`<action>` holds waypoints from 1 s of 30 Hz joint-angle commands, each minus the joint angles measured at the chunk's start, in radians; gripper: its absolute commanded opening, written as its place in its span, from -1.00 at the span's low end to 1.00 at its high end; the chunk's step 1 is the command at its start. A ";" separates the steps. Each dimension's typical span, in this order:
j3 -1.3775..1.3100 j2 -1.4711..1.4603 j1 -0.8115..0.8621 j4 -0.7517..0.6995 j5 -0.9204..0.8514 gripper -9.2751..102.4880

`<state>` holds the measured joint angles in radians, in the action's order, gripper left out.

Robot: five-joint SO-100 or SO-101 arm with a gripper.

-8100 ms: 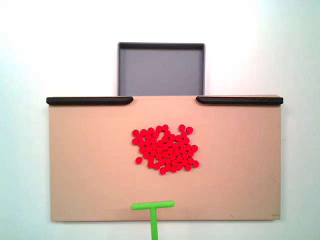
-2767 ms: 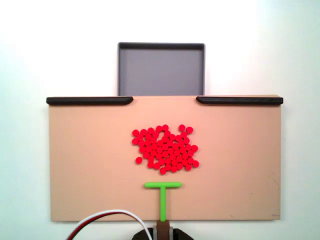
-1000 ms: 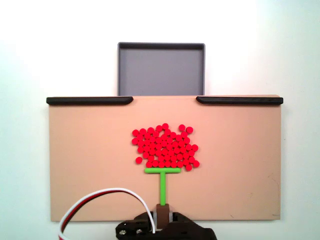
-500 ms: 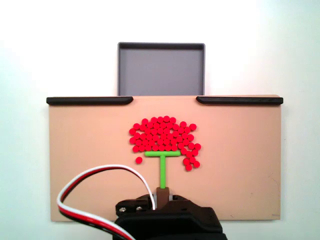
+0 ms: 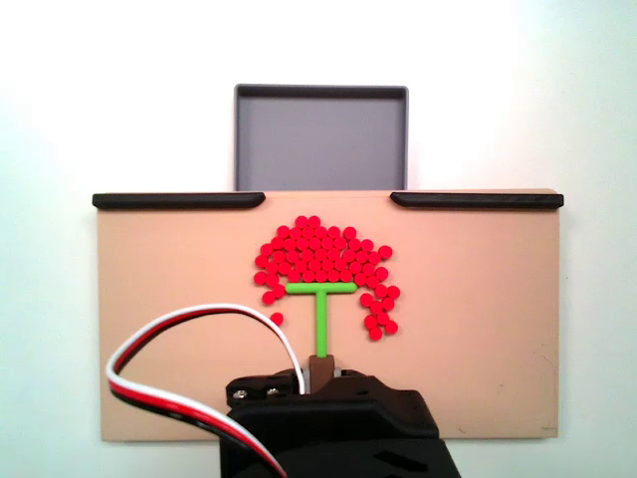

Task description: Push granules from bottom to the grey container

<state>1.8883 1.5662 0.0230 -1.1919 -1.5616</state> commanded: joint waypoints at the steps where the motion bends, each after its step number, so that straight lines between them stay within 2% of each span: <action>1: -0.015 0.008 -0.011 0.000 0.002 -0.84; 7: -0.023 0.061 -0.015 -0.017 0.009 -0.84; 20: -0.152 0.204 -0.023 -0.155 -0.008 -0.84; 30: -0.124 0.383 -0.025 -0.408 -0.009 -0.84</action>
<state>1.7779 1.8837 0.0046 -1.5616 -1.5647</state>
